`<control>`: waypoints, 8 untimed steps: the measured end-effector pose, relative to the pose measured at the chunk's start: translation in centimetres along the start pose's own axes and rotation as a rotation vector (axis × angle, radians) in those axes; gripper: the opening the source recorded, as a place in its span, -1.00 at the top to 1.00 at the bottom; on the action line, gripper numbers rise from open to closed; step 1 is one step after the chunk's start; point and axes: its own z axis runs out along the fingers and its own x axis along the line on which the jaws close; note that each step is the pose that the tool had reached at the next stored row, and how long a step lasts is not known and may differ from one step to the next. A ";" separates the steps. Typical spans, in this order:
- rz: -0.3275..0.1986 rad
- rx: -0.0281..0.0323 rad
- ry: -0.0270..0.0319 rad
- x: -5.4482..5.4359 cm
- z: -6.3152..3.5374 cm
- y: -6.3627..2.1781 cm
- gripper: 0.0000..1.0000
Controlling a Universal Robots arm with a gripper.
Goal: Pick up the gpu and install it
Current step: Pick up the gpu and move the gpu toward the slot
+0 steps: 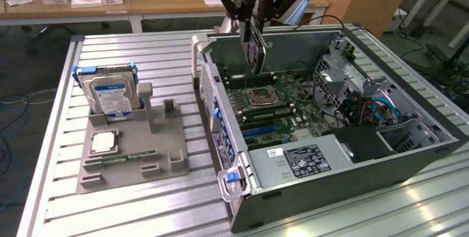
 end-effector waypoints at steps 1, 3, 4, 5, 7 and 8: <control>0.000 -0.0002 0.0000 -0.1 0.00 0.01 0.47; 0.000 -0.0006 0.0001 -0.4 0.01 0.03 0.47; 0.000 -0.0008 0.0001 -0.5 0.01 0.04 0.47; 0.000 -0.0009 0.0001 -0.7 0.01 0.05 0.47; 0.000 -0.0012 0.0002 -0.9 0.02 0.07 0.47; 0.000 -0.0013 0.0001 -1.0 0.02 0.08 0.47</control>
